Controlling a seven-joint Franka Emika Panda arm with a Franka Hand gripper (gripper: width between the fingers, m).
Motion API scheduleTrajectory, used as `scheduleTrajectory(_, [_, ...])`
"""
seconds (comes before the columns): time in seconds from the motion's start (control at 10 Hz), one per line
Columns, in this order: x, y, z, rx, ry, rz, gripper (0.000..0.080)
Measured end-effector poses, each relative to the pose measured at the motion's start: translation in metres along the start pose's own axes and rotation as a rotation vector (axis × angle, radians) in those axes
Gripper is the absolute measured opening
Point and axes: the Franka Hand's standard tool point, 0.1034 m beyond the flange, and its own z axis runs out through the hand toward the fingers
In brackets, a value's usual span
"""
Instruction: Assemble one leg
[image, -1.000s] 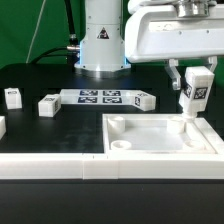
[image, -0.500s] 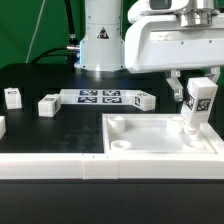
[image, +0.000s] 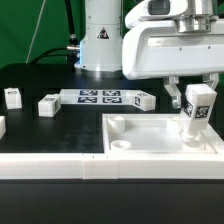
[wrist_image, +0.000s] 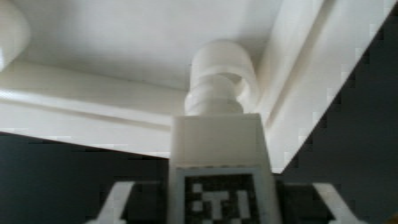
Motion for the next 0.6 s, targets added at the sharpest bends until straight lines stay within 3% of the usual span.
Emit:
scheduleTrajectory(0.2, [-0.001,0.000,0.003,0.000,0.001,0.000,0.0291])
scheduleTrajectory(0.6, [-0.002,-0.013,0.008,0.008,0.013,-0.007,0.0291])
